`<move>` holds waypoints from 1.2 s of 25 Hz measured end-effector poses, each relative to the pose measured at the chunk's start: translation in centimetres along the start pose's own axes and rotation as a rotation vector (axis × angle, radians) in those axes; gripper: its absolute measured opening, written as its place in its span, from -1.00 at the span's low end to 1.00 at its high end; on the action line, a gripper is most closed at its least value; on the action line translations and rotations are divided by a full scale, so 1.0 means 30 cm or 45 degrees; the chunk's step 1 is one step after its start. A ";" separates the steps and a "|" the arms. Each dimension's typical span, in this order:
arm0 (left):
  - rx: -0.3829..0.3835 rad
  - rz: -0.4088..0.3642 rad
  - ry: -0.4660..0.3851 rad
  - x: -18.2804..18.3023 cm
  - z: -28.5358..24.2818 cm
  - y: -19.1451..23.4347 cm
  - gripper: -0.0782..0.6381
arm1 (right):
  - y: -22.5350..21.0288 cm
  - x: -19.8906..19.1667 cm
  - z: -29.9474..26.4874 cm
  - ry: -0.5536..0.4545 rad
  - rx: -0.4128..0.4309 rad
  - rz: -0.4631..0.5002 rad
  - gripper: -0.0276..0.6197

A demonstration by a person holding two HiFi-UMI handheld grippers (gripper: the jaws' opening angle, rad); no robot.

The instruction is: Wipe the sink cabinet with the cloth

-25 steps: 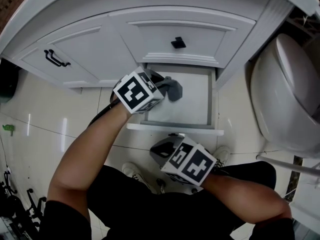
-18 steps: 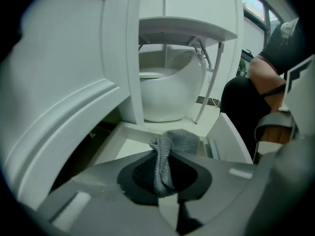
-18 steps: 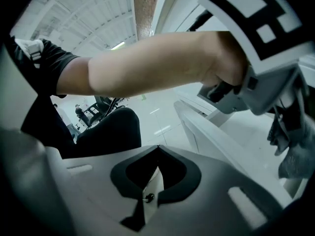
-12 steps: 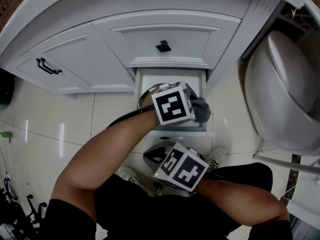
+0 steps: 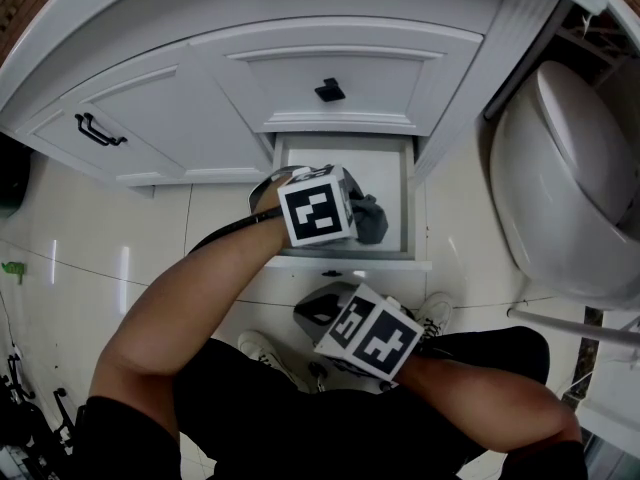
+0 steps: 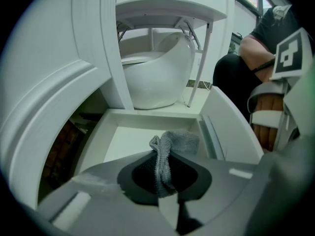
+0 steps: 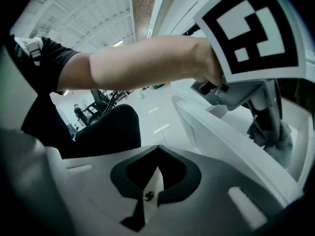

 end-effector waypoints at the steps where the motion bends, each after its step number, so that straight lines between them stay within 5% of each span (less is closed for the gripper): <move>1: 0.007 0.011 0.029 -0.034 0.001 0.004 -0.68 | 0.001 -0.001 -0.001 0.000 -0.001 0.001 -0.90; 16: 0.091 0.106 0.137 -0.305 0.144 0.034 -0.68 | 0.009 0.007 -0.026 0.013 0.001 0.011 -0.90; 30: 0.145 0.105 0.186 -0.398 0.234 0.024 -0.68 | 0.007 0.003 -0.033 0.014 -0.023 0.005 -0.90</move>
Point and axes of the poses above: the fingertips, and each gripper's own axes: z backward along the fingers, y to its left, x out of its top, the point moved 1 cm from there along z, backward along the fingers, and after that the axes turned 4 degrees about y, right-handed, at the moved point
